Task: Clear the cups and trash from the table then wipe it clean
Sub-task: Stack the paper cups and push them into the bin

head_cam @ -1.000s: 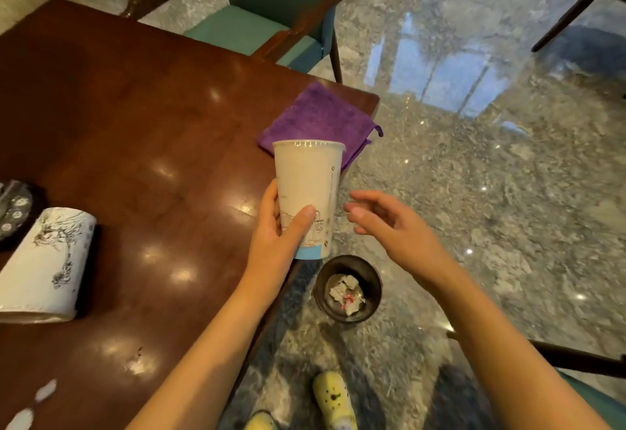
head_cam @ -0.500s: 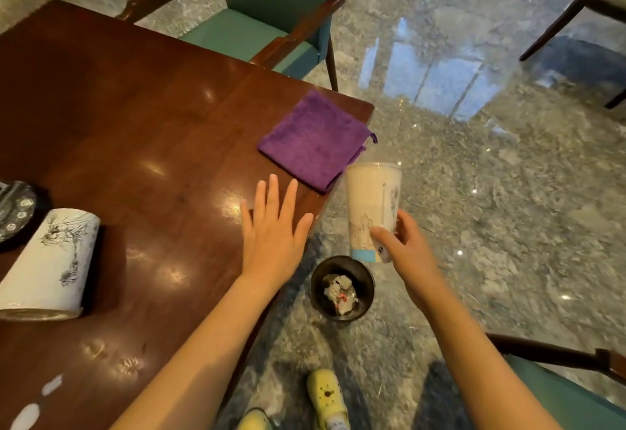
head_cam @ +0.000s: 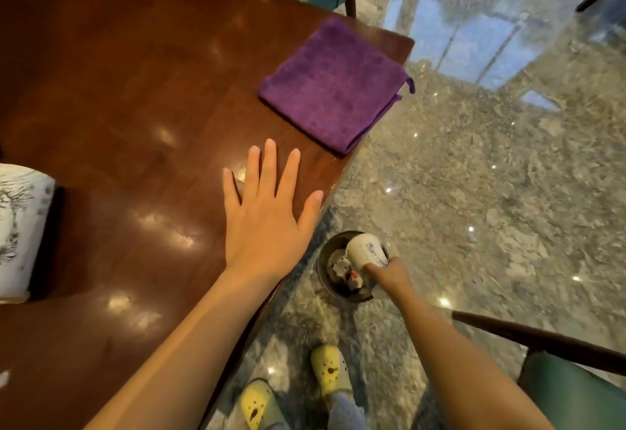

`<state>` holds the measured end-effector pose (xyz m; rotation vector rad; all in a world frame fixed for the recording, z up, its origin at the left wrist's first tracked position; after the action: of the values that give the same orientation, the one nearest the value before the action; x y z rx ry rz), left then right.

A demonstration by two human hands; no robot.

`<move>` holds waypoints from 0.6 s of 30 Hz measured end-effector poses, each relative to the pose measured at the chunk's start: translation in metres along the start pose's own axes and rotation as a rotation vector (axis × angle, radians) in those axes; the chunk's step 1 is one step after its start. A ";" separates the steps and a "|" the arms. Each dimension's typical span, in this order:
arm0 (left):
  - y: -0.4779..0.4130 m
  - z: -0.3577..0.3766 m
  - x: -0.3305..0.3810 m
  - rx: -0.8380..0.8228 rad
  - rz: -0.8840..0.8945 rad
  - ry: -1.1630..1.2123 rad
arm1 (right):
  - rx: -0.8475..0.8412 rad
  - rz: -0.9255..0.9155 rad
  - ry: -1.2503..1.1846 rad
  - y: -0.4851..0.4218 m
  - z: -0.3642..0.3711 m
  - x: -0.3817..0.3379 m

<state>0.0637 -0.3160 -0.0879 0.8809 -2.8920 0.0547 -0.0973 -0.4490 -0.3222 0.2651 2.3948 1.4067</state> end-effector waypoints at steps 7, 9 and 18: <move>0.001 0.001 0.000 0.011 -0.014 -0.015 | 0.081 0.028 0.173 -0.052 0.031 -0.006; 0.001 0.001 0.000 0.013 -0.011 -0.011 | 0.105 0.020 0.243 -0.056 0.034 -0.009; 0.002 -0.008 0.002 0.024 0.000 0.027 | 0.084 -0.197 0.289 0.008 0.004 -0.026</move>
<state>0.0613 -0.3147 -0.0793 0.8764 -2.8722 0.1007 -0.0717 -0.4502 -0.3118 -0.1621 2.6281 1.3317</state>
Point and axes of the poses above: each hand's wrist, its own y-axis away from the middle knuckle, its own z-axis out of the palm, x = y × z, the point moved 1 cm from there along -y, towards the middle knuckle, and after that the axes turned 13 degrees about z, right-handed, at the moved point
